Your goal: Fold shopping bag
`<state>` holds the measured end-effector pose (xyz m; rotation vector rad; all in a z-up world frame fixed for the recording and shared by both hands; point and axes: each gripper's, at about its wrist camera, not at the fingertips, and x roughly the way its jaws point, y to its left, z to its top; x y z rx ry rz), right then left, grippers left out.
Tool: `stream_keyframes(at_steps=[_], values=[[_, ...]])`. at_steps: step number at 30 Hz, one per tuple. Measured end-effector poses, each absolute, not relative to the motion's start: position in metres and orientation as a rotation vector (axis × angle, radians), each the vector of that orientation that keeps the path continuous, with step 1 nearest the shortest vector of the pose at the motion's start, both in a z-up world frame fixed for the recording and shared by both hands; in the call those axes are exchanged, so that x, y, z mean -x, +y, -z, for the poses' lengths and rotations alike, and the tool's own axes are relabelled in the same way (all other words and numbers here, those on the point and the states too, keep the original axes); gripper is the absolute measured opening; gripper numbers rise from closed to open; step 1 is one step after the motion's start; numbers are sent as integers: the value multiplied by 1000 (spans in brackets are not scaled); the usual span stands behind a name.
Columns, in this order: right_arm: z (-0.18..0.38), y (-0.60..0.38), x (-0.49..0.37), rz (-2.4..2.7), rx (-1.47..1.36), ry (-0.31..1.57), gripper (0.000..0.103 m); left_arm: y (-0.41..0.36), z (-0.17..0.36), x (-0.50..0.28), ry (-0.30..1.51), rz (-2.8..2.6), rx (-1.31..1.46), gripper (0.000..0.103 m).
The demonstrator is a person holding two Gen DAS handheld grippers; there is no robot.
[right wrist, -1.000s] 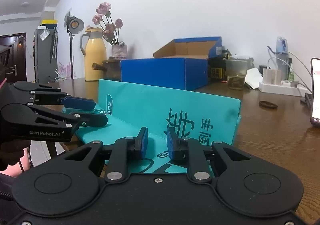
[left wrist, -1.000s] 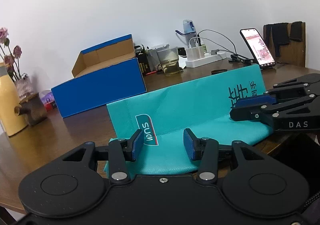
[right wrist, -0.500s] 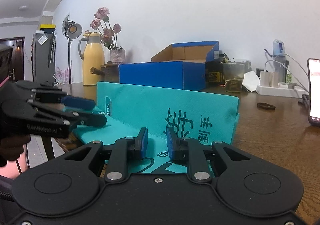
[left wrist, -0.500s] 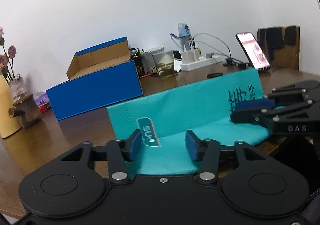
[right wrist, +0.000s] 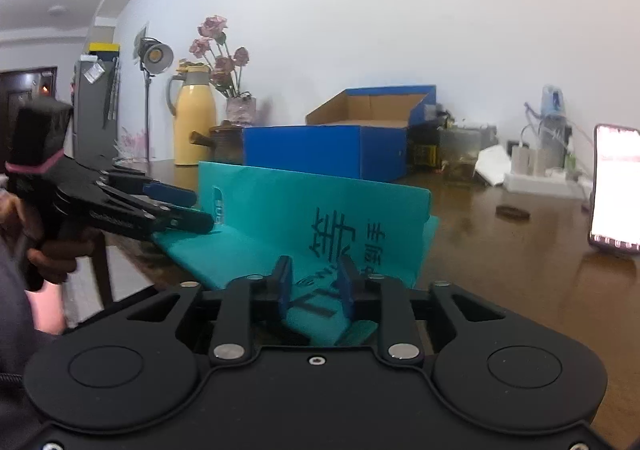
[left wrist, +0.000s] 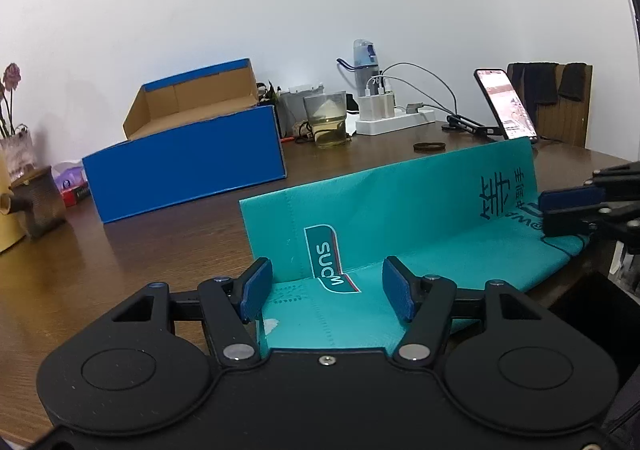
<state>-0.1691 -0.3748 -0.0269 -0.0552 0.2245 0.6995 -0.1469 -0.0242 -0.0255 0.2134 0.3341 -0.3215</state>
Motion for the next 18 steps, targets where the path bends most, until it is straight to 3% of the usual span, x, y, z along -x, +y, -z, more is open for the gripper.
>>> stream_keyframes(at_steps=[2,4,5,14,18], values=[[22,-381,169,-770,45,258,48,-22,26,151,332,335,-207,61],[15,-383,162,-874,64,311,76,-20,26,153,332,343,-199,61],[11,-382,157,-928,84,337,85,-20,26,154,331,343,-199,61],[7,-346,142,-981,488,347,91,-19,27,158,316,358,-200,61],[11,-344,153,-931,494,322,83,-15,26,164,318,383,-204,61]])
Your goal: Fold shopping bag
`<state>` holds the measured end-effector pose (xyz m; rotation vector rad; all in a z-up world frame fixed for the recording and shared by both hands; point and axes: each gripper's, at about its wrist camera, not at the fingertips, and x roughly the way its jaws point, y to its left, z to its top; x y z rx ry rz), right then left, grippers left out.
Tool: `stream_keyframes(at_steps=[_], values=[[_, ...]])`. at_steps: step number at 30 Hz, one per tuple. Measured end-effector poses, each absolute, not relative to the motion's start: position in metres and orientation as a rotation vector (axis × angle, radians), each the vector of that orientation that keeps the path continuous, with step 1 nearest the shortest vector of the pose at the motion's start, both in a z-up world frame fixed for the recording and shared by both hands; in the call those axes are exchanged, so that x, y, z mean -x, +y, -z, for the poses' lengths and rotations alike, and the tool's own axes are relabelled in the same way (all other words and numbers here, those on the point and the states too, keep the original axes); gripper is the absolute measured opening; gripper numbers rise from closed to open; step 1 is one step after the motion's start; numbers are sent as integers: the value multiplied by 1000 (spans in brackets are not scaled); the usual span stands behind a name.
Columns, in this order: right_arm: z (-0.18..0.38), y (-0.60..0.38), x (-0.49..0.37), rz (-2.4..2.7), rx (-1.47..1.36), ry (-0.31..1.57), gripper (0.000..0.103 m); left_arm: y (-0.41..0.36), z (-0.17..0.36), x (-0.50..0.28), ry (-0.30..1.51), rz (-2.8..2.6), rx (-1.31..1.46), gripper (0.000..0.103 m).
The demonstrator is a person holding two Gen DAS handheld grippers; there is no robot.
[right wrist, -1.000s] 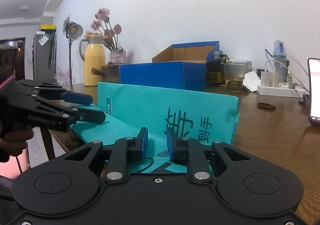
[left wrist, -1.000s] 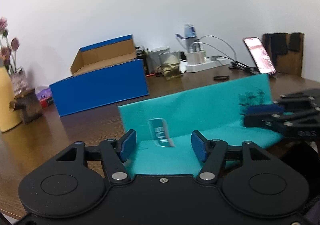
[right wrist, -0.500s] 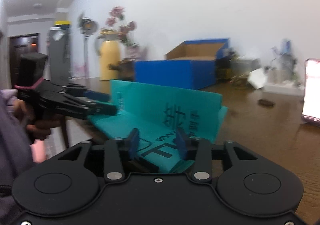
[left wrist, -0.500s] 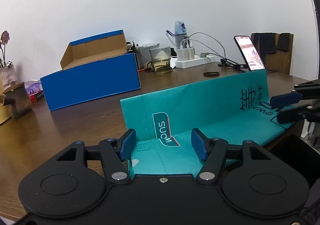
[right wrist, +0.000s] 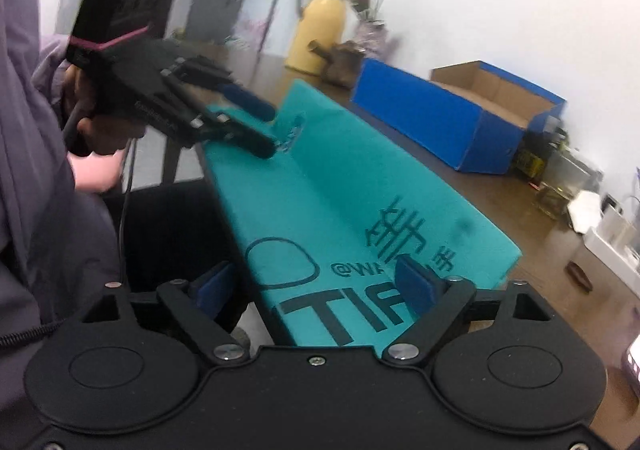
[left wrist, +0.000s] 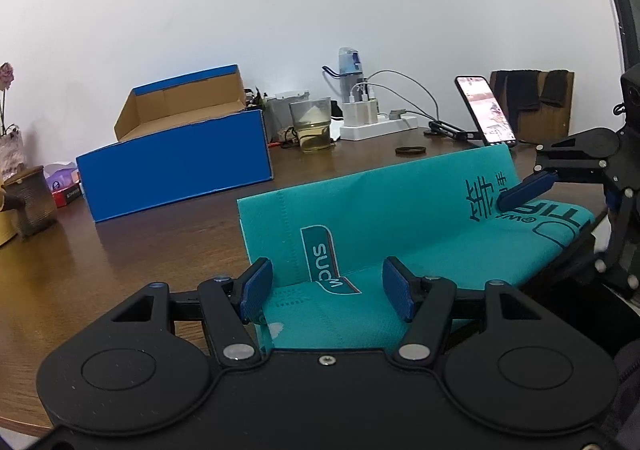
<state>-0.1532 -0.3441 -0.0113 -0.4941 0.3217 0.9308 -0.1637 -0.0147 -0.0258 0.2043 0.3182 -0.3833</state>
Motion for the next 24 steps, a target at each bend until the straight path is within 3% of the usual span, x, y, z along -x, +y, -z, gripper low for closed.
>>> stream_keyframes(at_steps=[3,13,17,24], values=[[11,-350,163,-921,467,312,74,-6,26,166,306,452,-206,61],[12,-379,149,-985,200,341,74,42,24,147,277,804,-141,81],[11,-386,141,-1005,134,363,74,53,19,147,270,894,-94,83],[12,-398,120,-1038,9,422,48,41,30,158,223,956,-163,85]])
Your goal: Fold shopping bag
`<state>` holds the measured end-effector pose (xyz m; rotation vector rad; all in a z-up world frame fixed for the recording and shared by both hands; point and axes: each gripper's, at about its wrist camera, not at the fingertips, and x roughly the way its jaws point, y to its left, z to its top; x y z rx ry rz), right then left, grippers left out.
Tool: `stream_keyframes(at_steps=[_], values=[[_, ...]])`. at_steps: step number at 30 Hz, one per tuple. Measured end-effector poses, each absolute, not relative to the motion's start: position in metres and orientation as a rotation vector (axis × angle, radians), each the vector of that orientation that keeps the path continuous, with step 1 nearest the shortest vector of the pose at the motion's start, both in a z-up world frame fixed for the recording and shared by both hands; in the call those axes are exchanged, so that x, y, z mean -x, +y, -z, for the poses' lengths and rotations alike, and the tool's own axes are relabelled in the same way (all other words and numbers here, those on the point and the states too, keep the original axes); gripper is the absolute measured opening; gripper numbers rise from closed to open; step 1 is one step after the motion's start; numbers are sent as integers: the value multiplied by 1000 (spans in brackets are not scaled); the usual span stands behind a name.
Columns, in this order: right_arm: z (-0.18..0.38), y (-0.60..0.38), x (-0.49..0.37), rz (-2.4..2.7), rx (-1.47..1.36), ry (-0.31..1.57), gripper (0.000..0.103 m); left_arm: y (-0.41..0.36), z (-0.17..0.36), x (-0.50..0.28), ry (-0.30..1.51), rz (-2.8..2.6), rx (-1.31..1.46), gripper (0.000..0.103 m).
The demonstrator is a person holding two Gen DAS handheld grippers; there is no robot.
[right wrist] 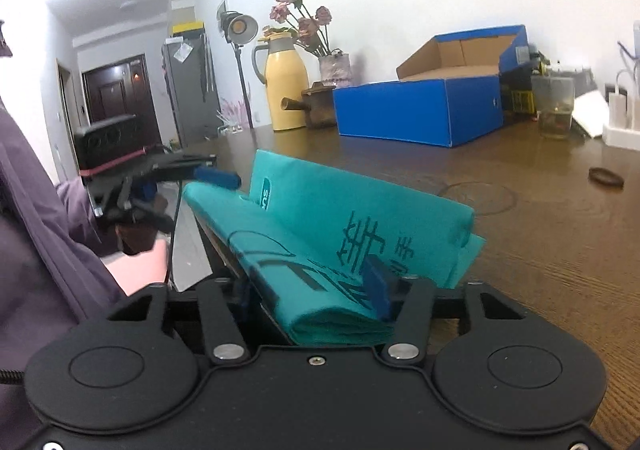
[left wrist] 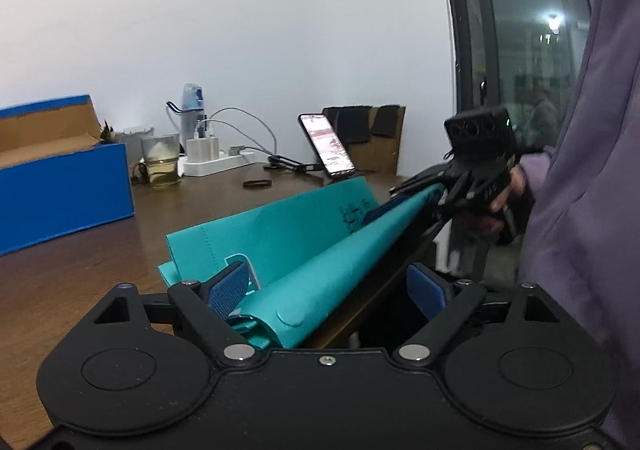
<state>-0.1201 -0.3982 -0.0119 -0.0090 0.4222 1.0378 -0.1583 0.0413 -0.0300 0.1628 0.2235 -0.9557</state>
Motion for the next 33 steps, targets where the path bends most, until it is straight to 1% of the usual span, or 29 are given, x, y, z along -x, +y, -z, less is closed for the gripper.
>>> stream_keyframes(at_steps=[2,4,6,7,9,11,14,20,24,26,28,30,32,33], values=[[13,-401,112,-1043,-39,444,43,39,33,155,229,915,-156,79],[15,-408,101,-1045,-141,484,39,42,32,147,255,871,-87,67],[17,-413,92,-1034,-246,521,36,51,28,133,296,845,45,58],[18,-413,88,-1012,-290,534,35,54,26,128,315,826,91,57],[20,-414,80,-965,-377,558,35,52,21,122,339,761,148,56],[18,-410,80,-888,-387,550,35,44,16,115,375,661,196,55],[11,-391,91,-748,-251,495,36,21,10,112,402,515,130,55],[19,-357,124,-569,9,334,43,-14,13,115,377,383,-99,57],[18,-347,125,-551,82,325,45,-34,17,117,345,297,-242,66],[14,-344,121,-557,107,337,44,-33,9,112,349,266,-199,66],[13,-341,124,-553,129,344,44,-32,-2,121,278,180,-200,65],[13,-336,128,-544,157,337,44,-42,-9,140,131,119,-279,65],[14,-334,134,-536,155,336,45,-55,-13,150,85,144,-334,66],[15,-332,134,-538,146,339,45,-65,-10,149,116,189,-352,66]])
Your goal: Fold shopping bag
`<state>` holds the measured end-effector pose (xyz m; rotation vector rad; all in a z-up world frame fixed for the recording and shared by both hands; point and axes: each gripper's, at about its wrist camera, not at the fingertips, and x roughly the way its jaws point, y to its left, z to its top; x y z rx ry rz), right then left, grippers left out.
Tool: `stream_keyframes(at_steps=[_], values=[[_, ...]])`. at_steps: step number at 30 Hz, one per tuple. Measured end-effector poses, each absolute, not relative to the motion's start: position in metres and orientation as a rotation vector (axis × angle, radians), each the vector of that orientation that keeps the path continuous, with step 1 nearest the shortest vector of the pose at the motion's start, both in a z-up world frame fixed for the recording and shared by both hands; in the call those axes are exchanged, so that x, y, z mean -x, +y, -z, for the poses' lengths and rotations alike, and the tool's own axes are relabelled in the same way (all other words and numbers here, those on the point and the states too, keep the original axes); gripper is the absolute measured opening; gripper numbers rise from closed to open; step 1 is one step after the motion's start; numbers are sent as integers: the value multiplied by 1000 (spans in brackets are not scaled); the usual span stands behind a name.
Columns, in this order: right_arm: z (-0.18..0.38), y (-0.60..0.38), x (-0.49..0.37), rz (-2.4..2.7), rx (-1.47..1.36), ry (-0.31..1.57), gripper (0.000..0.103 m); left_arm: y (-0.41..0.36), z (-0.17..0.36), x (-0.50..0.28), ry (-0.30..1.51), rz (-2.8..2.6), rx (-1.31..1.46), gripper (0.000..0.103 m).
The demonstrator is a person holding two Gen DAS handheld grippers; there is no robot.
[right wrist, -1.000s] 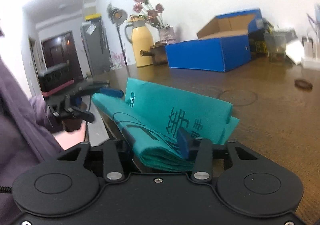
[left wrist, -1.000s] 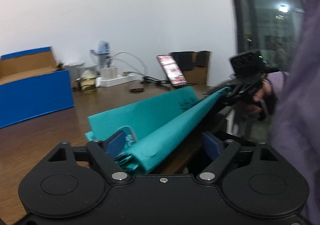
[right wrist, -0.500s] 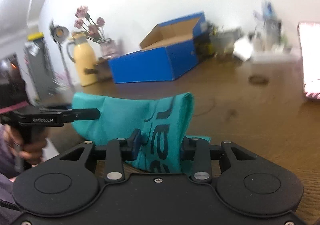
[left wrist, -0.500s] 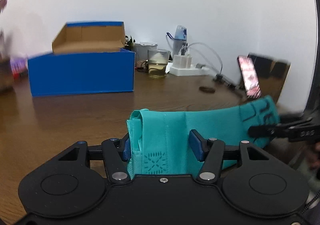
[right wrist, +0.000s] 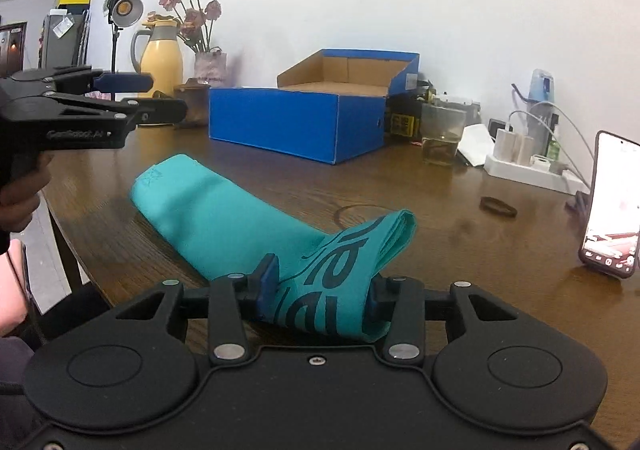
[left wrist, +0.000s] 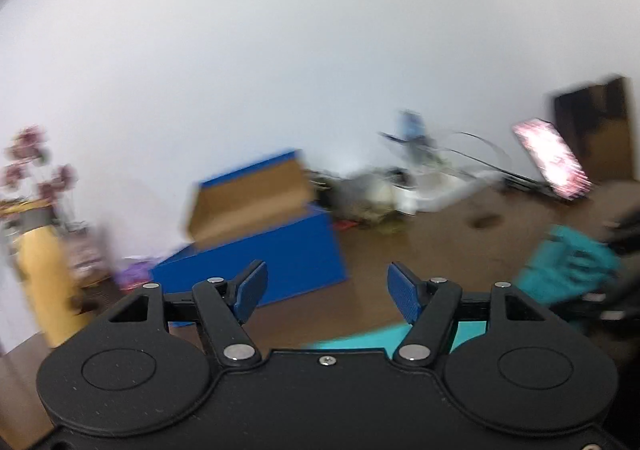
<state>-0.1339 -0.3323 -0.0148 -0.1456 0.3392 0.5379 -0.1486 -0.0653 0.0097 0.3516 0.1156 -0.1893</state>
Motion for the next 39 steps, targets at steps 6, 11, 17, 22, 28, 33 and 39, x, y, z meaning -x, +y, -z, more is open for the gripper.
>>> stream_keyframes(at_steps=[6,11,17,22,28,33,39], values=[[13,-319,146,-558,121,367,45,-100,28,133,238,236,-467,66],[7,-339,164,-603,116,391,50,-85,26,134,277,374,-452,66],[-16,-373,183,-538,362,312,69,-76,21,125,333,437,-379,66],[-11,-352,181,-848,619,276,78,-69,19,120,356,477,-334,65],[18,-308,168,-878,1020,297,84,-69,19,125,346,489,-351,65],[27,-302,181,-802,1004,298,69,-66,19,135,352,510,-345,65],[34,-303,219,-732,991,239,49,-55,19,157,350,570,-317,65]])
